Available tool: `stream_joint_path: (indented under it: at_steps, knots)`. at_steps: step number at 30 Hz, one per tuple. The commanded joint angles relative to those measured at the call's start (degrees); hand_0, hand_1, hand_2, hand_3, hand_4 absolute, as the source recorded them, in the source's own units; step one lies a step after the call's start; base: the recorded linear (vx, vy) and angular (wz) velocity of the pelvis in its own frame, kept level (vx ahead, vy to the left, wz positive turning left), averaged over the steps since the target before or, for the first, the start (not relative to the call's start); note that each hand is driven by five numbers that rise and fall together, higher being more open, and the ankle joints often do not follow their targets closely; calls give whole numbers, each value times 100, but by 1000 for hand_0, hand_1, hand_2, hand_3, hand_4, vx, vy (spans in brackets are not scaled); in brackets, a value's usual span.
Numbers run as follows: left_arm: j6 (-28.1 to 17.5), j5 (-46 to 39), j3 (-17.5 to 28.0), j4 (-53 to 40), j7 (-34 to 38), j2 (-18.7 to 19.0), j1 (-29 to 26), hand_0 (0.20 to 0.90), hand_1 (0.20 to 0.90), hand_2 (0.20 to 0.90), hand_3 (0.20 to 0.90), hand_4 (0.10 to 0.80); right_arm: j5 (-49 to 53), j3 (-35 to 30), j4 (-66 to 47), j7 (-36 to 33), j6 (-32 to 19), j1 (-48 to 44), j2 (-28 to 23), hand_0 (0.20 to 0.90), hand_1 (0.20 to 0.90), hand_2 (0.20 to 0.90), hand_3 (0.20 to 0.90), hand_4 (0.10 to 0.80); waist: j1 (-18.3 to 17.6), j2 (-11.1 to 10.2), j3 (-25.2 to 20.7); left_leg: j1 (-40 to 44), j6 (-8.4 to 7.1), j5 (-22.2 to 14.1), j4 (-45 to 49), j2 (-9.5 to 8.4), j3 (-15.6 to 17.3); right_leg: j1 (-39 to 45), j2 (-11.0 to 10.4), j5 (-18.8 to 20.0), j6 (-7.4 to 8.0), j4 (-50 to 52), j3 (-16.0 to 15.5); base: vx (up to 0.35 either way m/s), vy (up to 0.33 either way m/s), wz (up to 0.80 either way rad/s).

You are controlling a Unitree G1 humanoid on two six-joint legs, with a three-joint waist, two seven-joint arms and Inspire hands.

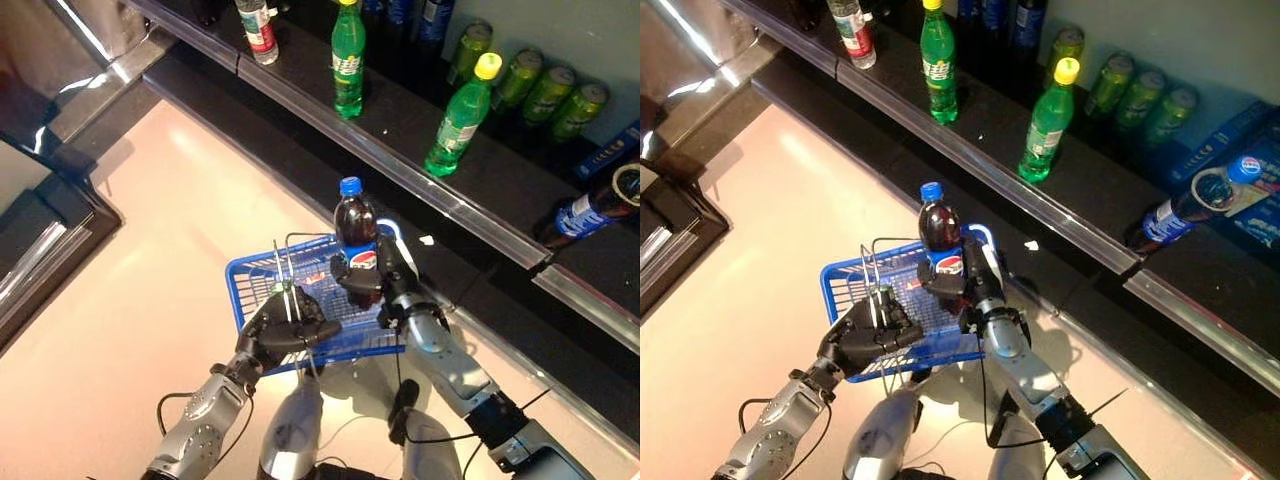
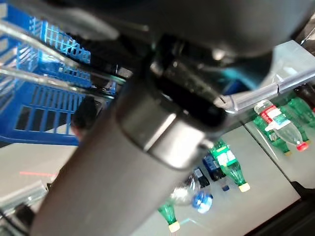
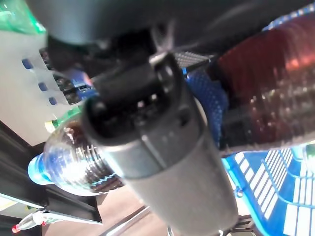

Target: Pick up the drink and place into the basket.

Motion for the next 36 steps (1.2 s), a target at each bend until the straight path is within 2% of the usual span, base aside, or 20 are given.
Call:
stream_joint_path:
  at_steps: [1,16,24,28,36]
  knots:
    - [-663,-301,-77,-1834,-963,26,-543,300,300,300,200,100,-211,223,-485,-99,-692,-742,575,300,300,300,200,100,34,-181,-911,-102,368,-30,410,-231,51,413,37,166,-461,-236,-31,52,-8,13]
    - [-274,-685,258,-2265,-1430,-100,-532,300,300,300,200,100,-1303,428,1110,-508,-516,-533,709,300,300,300,200,100,333,-165,-831,-215,366,-30,482,-337,-224,393,-53,138,-472,-171,-272,23,-9,11]
    - [155,-1097,432,-2392,-1683,-180,-486,300,300,300,200,100,-1658,633,1844,-314,-414,-376,608,300,300,300,200,100,464,-196,-760,-260,370,-33,470,-362,-328,385,-63,155,-450,-197,-362,9,-24,4]
    - [178,-973,398,-2463,-1749,-195,-552,300,300,300,200,100,-1737,796,2248,-237,-289,-417,574,300,300,300,200,100,533,-199,-683,-305,372,-31,470,-383,-382,362,-75,176,-434,-203,-408,-12,-39,4]
    - [342,-886,451,-2616,-1680,-12,-734,300,300,300,200,100,-3407,1150,3102,-66,832,-913,213,300,300,300,200,100,684,-235,-568,-357,393,-3,427,-411,-452,345,-84,228,-375,-237,-464,-6,-38,9]
